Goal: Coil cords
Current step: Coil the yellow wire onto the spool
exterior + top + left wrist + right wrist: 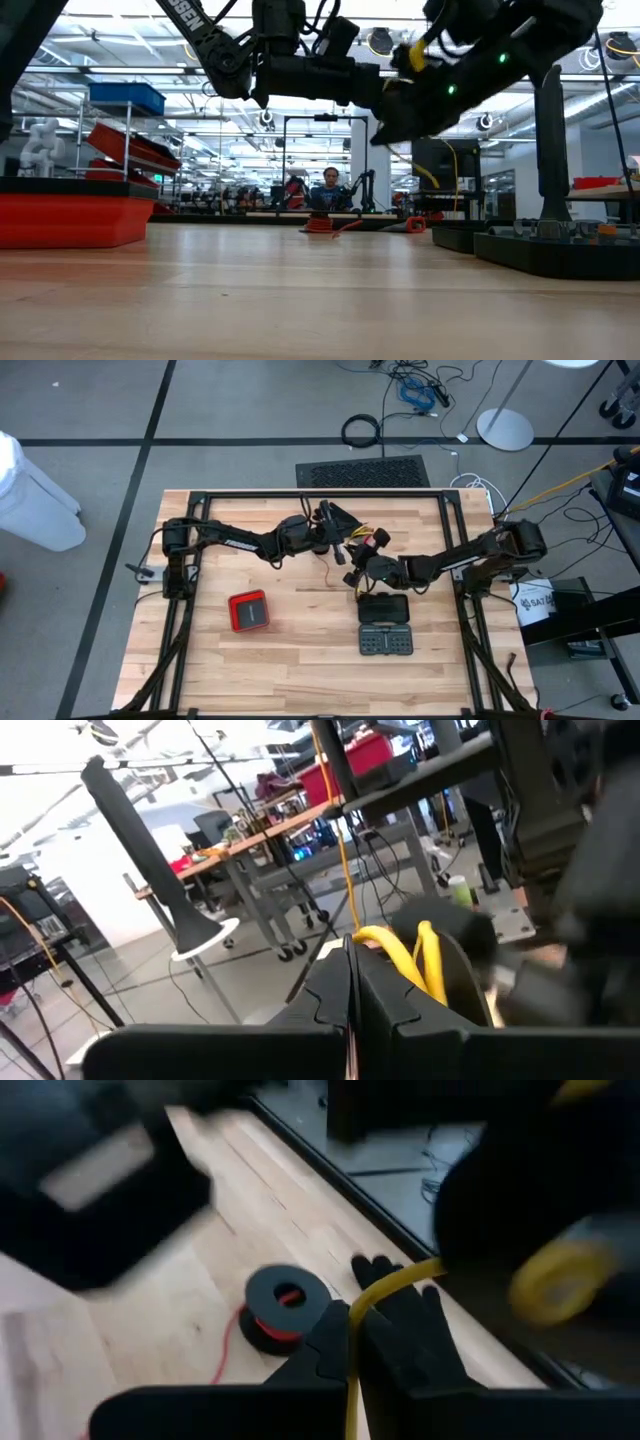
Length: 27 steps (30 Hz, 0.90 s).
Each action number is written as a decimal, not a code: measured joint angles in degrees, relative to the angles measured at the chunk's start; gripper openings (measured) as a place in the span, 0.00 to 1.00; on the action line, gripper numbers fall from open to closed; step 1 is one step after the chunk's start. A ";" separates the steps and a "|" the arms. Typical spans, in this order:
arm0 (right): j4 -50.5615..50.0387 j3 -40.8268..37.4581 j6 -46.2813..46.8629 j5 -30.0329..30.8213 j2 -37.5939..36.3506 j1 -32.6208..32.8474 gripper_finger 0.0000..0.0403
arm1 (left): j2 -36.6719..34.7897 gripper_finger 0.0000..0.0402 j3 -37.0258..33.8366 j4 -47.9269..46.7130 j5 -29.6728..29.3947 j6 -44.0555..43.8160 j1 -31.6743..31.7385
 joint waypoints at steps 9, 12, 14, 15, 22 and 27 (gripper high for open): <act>-0.77 0.01 -2.67 -4.37 -6.94 0.50 0.00 | 0.00 0.02 -0.05 -5.91 -1.45 4.42 -0.10; -4.15 0.02 -3.07 -4.32 -10.06 0.82 0.00 | 0.00 0.02 -0.07 -7.70 -1.60 4.57 -0.10; -8.13 0.02 -2.96 -4.44 -12.74 0.85 0.00 | 0.00 0.02 -0.07 -8.50 -1.79 4.55 -0.10; -10.76 0.02 -2.65 -4.34 -14.23 0.85 0.00 | 0.00 0.02 -0.07 -8.80 -1.86 4.55 -0.10; -29.42 0.02 0.18 -3.93 -21.57 -2.08 0.00 | 0.02 0.02 -0.15 -6.93 -1.78 3.98 -1.00; -33.54 0.01 -2.73 -4.10 -22.20 -3.51 0.00 | 0.04 0.02 -0.15 -4.62 1.01 0.00 -1.56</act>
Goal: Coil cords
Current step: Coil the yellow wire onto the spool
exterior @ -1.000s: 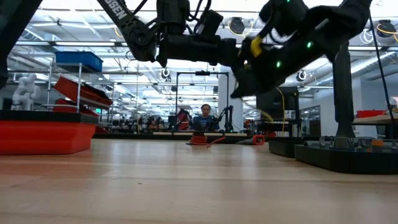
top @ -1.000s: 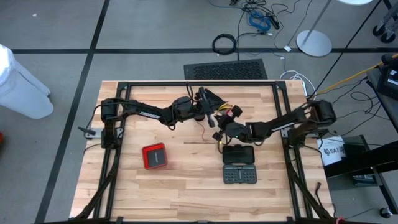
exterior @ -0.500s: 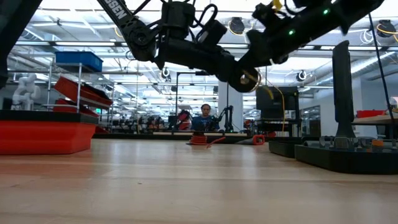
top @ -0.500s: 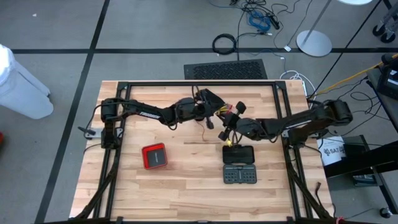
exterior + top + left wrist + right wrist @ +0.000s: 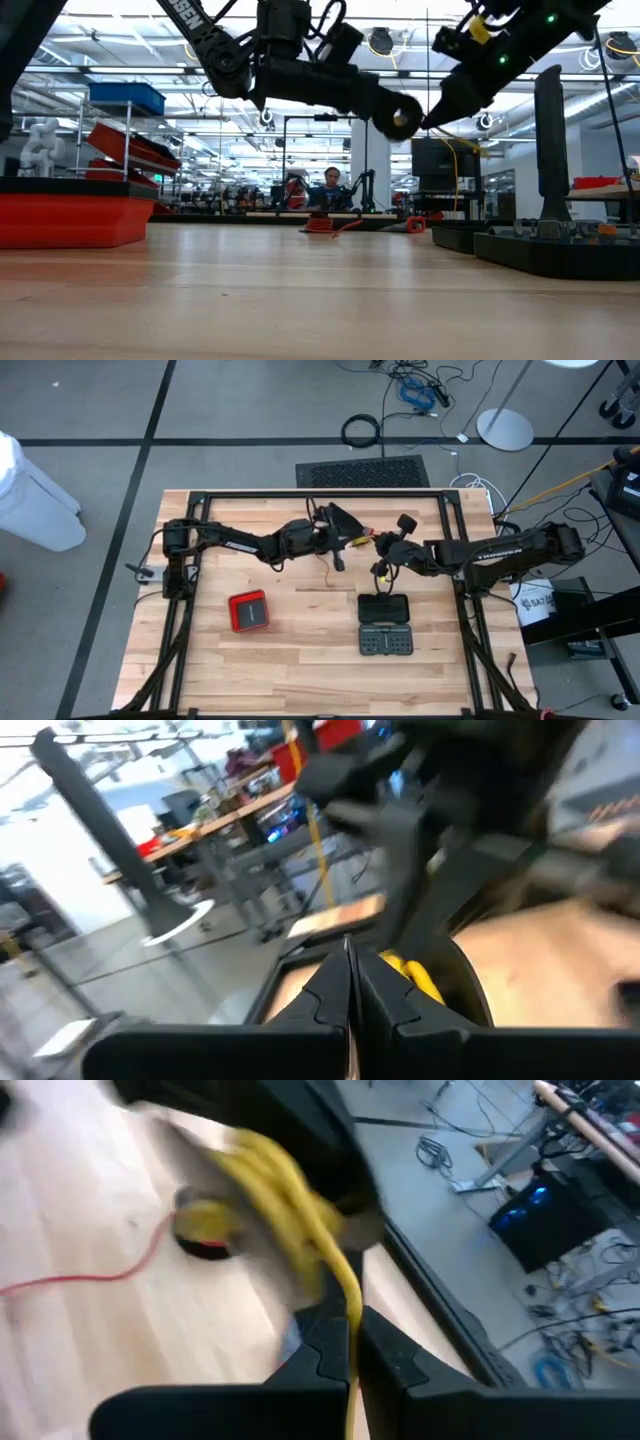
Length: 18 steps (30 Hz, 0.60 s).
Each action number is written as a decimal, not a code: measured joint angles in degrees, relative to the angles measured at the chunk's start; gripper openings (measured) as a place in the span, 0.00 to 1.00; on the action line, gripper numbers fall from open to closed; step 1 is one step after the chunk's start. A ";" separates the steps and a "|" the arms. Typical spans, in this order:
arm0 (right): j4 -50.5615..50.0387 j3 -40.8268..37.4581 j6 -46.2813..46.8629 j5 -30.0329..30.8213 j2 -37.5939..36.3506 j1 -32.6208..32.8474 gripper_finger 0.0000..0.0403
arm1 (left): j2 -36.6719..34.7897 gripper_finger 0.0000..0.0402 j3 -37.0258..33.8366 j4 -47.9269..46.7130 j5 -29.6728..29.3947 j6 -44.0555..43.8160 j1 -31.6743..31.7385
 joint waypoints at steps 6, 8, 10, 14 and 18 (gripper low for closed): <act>4.68 -0.99 -3.29 0.40 0.84 -0.69 0.00 | 0.00 0.02 -0.02 5.30 3.57 -7.54 0.41; 6.28 -1.19 -4.38 0.53 0.94 -0.69 0.00 | 0.00 0.02 -0.02 6.52 5.14 -10.15 0.91; 6.78 -1.23 -5.13 0.57 0.98 -0.65 0.00 | 0.00 0.02 0.10 6.91 5.97 -11.87 1.31; 10.71 -1.33 -6.47 0.78 1.04 -0.70 0.00 | -0.02 0.02 0.20 9.14 5.99 -12.63 2.05; 15.74 -1.40 -6.78 1.03 2.51 -0.93 0.02 | -0.04 0.02 0.20 12.62 5.71 -14.89 2.81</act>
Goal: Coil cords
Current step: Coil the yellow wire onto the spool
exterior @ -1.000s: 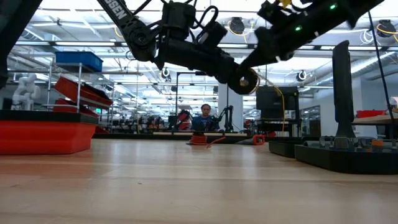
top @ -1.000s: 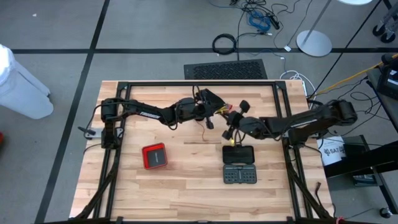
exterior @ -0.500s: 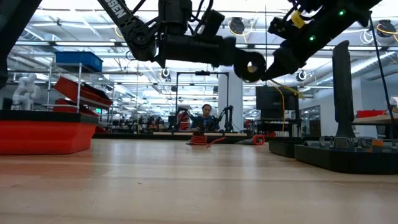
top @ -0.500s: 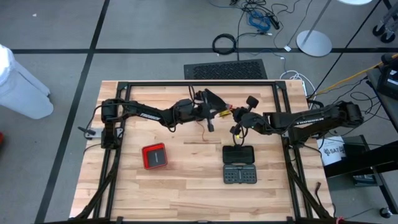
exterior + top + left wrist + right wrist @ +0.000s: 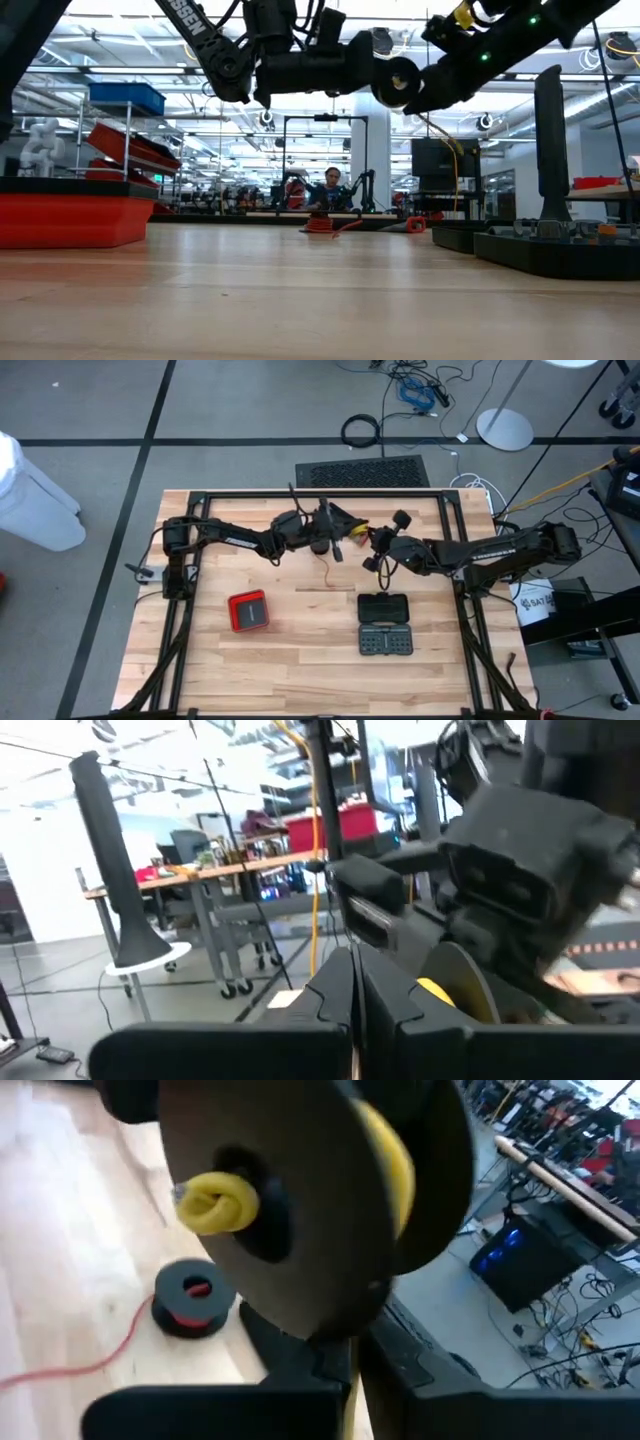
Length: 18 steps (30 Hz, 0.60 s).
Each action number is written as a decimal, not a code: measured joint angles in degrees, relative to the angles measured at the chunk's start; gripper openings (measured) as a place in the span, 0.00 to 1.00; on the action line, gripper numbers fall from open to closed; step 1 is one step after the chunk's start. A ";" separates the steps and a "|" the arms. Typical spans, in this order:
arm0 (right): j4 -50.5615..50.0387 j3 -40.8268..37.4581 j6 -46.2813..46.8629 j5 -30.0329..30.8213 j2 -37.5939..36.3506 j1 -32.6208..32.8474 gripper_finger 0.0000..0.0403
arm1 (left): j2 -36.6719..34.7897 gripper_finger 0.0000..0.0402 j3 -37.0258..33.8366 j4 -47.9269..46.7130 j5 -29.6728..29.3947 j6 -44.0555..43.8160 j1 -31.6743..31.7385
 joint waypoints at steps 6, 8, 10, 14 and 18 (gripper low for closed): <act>13.88 -5.08 2.39 -4.42 5.48 -0.88 0.07 | -0.44 0.02 0.46 0.45 -2.64 3.36 1.03; 20.09 -6.65 4.05 -4.60 8.06 -0.88 0.07 | -0.27 0.02 0.44 -2.10 -4.13 5.54 1.10; 23.74 -7.77 4.92 -4.41 11.31 -0.90 0.08 | 0.43 0.02 0.45 -3.24 -4.19 7.59 1.05; 29.85 -7.75 5.41 -4.43 16.68 -0.88 0.08 | 2.32 0.02 0.59 -6.53 -4.16 10.60 1.23; 34.33 -7.86 7.28 -4.28 20.84 -0.92 0.08 | 5.75 0.02 0.57 -7.41 -4.21 11.64 1.36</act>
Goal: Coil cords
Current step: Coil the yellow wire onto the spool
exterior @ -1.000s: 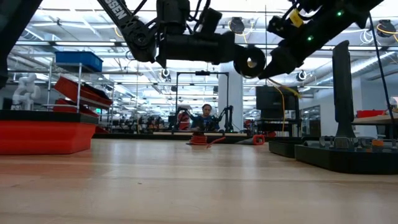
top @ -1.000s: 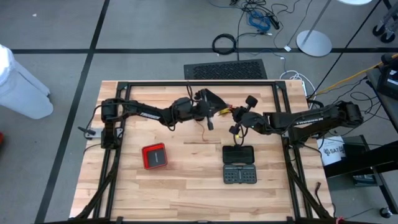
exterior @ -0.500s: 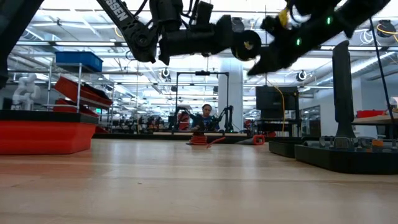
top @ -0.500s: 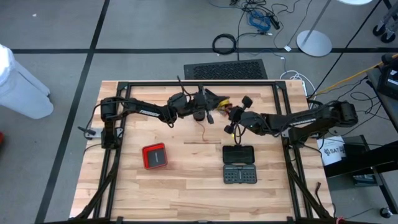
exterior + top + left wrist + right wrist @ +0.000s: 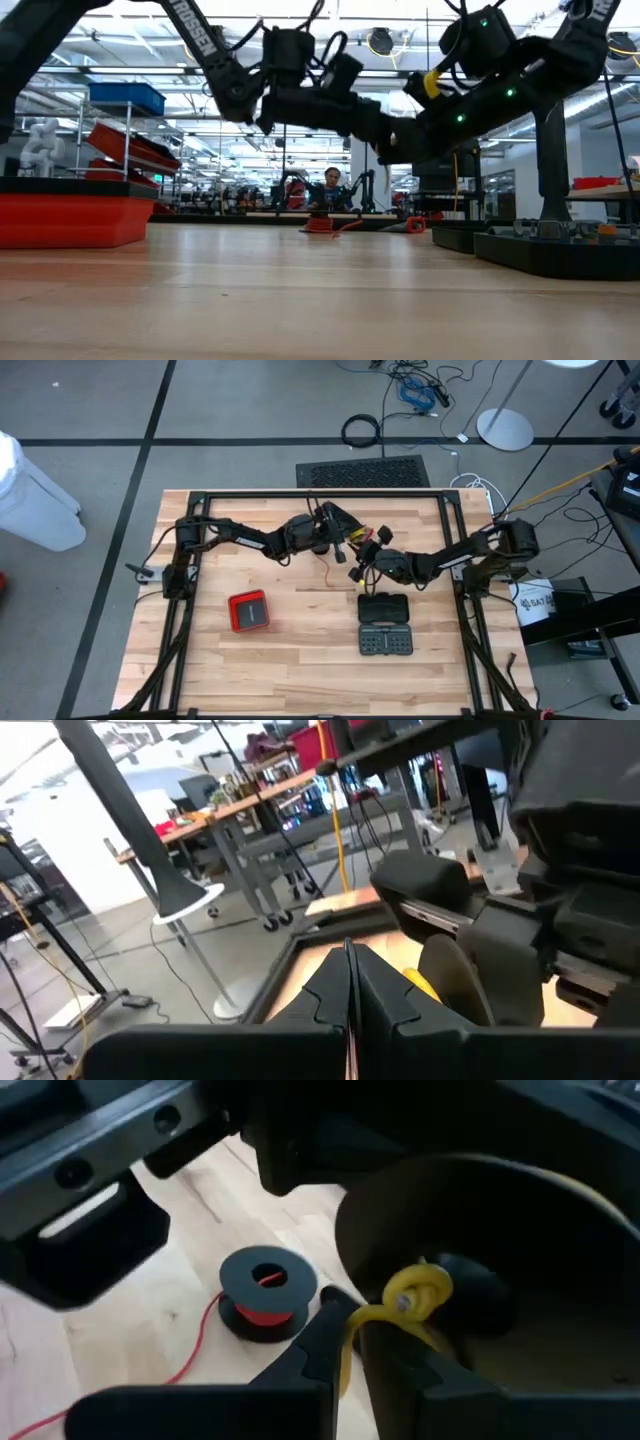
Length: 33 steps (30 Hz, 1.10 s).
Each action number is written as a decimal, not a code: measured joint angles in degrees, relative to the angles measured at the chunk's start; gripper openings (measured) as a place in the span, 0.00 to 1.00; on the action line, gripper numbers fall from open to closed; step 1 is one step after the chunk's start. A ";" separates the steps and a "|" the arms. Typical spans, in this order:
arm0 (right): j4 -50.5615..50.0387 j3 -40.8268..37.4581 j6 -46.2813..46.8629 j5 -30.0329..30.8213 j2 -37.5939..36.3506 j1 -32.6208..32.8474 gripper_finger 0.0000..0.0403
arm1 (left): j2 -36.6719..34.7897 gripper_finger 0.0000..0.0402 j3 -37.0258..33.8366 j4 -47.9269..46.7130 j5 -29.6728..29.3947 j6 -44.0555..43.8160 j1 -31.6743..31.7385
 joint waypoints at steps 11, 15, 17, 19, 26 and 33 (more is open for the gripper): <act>1.16 0.04 11.26 -0.13 6.35 -0.42 0.08 | 4.35 0.02 0.35 -1.06 0.20 2.66 0.00; 0.13 0.07 13.87 -3.99 6.34 -0.48 0.08 | 4.60 0.02 0.32 -2.80 -0.74 4.54 -0.08; -0.01 0.07 15.52 -6.60 6.34 -0.40 0.08 | 4.68 0.02 0.26 -2.98 -0.77 4.75 0.01; 0.15 0.09 17.04 -9.57 6.34 -0.27 0.08 | 4.68 0.02 0.26 -3.30 -0.77 4.81 0.28; 1.09 0.33 19.64 -20.81 6.14 2.10 0.13 | 4.79 0.02 0.20 -7.63 -3.41 9.25 1.15; 0.43 0.26 21.64 -24.71 4.56 4.29 0.26 | 5.76 0.02 0.24 -14.54 -3.68 18.45 0.98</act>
